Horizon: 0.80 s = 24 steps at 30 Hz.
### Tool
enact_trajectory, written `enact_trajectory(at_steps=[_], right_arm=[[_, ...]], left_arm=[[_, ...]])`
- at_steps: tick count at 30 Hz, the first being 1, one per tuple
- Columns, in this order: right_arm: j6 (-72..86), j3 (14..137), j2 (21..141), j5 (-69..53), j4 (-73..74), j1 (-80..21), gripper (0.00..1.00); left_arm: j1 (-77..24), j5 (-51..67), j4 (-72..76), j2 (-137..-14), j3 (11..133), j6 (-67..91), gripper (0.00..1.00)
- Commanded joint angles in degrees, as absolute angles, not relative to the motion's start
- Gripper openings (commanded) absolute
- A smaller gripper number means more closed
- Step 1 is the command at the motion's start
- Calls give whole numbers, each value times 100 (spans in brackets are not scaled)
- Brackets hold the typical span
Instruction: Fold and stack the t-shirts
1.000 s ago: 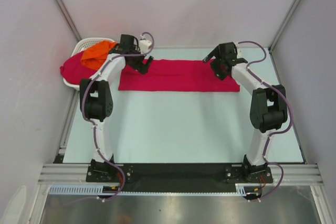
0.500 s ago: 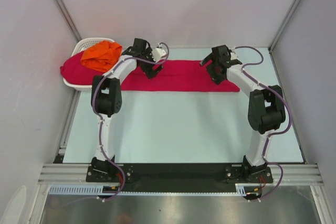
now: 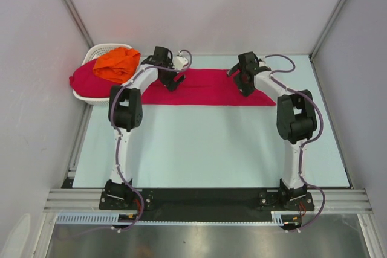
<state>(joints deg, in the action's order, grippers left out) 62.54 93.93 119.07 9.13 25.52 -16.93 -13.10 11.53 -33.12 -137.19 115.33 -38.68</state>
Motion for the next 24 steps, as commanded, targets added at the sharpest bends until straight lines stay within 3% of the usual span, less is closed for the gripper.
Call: enact_trajectory(at_steps=[1, 5, 15, 20, 24], right_arm=[[6240, 9720, 12189, 1353, 2566, -1696, 100], [6188, 9948, 12489, 1380, 2680, -1617, 100], [5766, 10195, 12955, 1564, 2804, -1468, 100], [5625, 10318, 13043, 1556, 2812, -1336, 100], [5678, 10310, 13034, 1503, 2891, -1266, 100]], left_arm=[[-1371, 589, -3664, -14001, 11918, -3507, 100], [-1450, 852, -3744, -13992, 11646, -3235, 100], [-1775, 123, -3999, -13720, 11293, -2357, 100], [-1872, 616, -4858, -13781, 11960, -2320, 100], [-1925, 991, -4711, -13605, 11532, -2320, 100]])
